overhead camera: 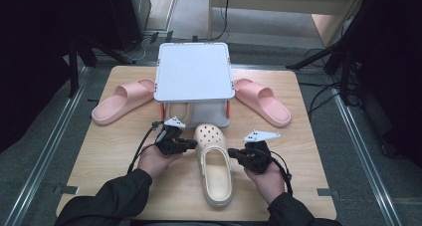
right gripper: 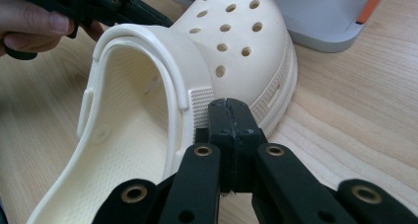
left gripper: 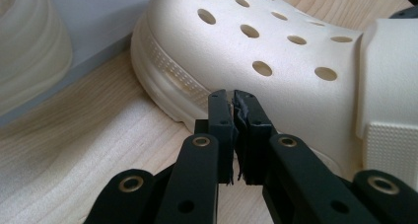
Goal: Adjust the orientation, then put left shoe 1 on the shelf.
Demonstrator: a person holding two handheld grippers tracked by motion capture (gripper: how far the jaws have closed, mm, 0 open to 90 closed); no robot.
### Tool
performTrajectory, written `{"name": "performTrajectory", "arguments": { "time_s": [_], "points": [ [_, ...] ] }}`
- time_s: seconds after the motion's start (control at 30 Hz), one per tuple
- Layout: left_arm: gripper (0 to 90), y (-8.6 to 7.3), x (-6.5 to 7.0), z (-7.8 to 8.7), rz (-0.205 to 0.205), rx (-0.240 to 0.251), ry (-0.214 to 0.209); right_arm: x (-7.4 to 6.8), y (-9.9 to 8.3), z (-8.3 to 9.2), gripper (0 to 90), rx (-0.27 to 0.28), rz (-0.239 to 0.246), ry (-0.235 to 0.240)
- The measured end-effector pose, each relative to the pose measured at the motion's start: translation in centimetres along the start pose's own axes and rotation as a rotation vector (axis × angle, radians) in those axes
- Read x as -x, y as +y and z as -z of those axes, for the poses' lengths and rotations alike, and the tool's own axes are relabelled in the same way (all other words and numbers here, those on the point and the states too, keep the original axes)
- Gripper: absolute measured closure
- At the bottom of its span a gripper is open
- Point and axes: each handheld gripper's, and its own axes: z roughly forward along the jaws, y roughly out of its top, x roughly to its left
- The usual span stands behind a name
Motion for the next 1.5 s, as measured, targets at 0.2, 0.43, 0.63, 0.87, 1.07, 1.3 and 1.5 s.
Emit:
{"name": "performTrajectory", "arguments": {
  "time_s": [0.2,0.43,0.63,0.87,1.07,1.3,1.5],
  "points": [
    [86.5,0.4,-0.4,-0.4,0.005,-0.005,-0.030,-0.5,-0.5,0.2,90.0,0.007,-0.021,0.011],
    [85.7,0.9,-0.8,0.2,-0.005,-0.018,-0.046,-0.9,-0.2,1.1,84.8,0.029,0.012,-0.007],
    [86.5,1.4,-1.4,1.9,0.000,0.014,-0.060,-1.6,0.1,2.0,74.8,0.068,0.024,-0.004],
    [82.9,2.5,-1.6,4.3,0.000,0.057,-0.094,-2.3,0.1,2.7,50.8,0.086,-0.010,-0.012],
    [79.5,3.5,-1.7,6.3,-0.019,0.072,-0.122,-2.7,-0.2,2.4,48.9,0.083,-0.032,0.003],
    [78.9,5.4,-1.8,8.7,-0.040,0.090,-0.108,-2.9,-0.8,2.0,49.2,0.076,-0.050,0.018],
    [81.0,7.0,-2.6,10.9,-0.063,0.106,-0.106,-3.2,-1.4,1.7,50.0,0.051,-0.046,0.006]
  ]
}}
